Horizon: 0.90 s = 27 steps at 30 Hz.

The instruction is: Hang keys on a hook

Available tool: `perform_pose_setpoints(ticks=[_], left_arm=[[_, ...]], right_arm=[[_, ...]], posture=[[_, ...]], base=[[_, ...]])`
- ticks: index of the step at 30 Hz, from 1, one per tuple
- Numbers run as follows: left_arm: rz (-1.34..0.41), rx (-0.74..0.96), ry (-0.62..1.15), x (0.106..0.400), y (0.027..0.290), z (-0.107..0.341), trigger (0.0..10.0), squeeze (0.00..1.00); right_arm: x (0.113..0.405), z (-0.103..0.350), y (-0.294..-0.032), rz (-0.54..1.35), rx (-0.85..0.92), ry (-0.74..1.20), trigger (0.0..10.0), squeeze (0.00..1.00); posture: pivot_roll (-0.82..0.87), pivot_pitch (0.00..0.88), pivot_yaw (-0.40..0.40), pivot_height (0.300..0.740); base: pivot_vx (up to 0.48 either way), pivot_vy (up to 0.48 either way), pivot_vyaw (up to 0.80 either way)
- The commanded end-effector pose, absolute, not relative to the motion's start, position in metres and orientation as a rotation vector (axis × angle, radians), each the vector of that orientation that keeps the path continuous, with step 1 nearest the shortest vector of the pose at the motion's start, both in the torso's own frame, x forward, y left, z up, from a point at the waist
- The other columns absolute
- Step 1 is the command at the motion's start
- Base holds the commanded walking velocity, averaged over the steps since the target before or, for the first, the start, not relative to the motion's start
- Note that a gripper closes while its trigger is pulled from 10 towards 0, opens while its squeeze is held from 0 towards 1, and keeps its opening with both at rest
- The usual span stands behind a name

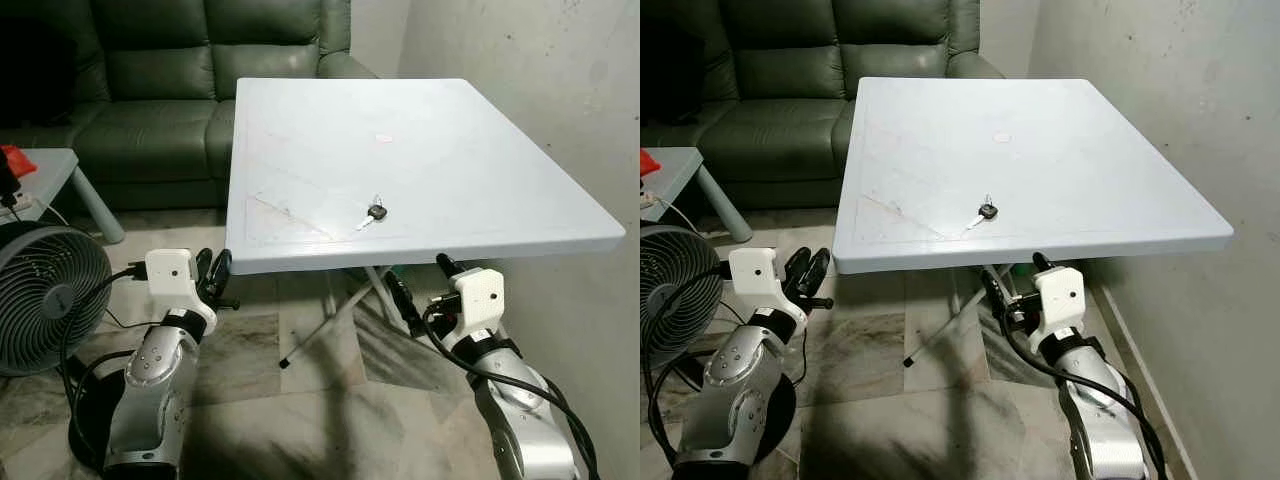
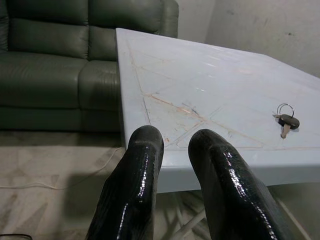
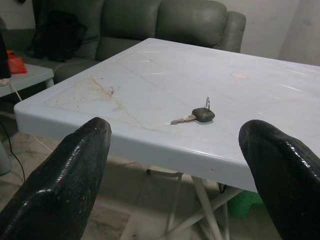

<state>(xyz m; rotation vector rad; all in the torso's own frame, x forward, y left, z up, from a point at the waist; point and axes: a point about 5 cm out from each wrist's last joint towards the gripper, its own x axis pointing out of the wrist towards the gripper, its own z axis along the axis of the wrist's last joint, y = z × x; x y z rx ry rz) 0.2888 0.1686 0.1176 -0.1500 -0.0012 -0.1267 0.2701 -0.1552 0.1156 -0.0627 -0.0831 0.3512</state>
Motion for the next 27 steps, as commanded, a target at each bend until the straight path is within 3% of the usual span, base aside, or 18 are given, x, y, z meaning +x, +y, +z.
perform_pose_setpoints(ticks=[1,27], left_arm=[[-0.146,-0.143,-0.014,0.2895,0.1677,0.1234,10.0,0.00],[-0.182,-0.144,-0.015,0.2933,0.1641,0.1303,10.0,0.00]], right_arm=[[0.2703,0.1217,-0.1523,0.354,-0.058,-0.103,10.0,0.00],[0.2696,0.1221,-0.1501,0.351,-0.048,-0.103,10.0,0.00]], posture=[[-0.06,0.011,-0.026,0.740],[-0.06,0.015,-0.012,0.740]], base=[[0.296,0.000,0.00],[0.367,0.000,0.00]])
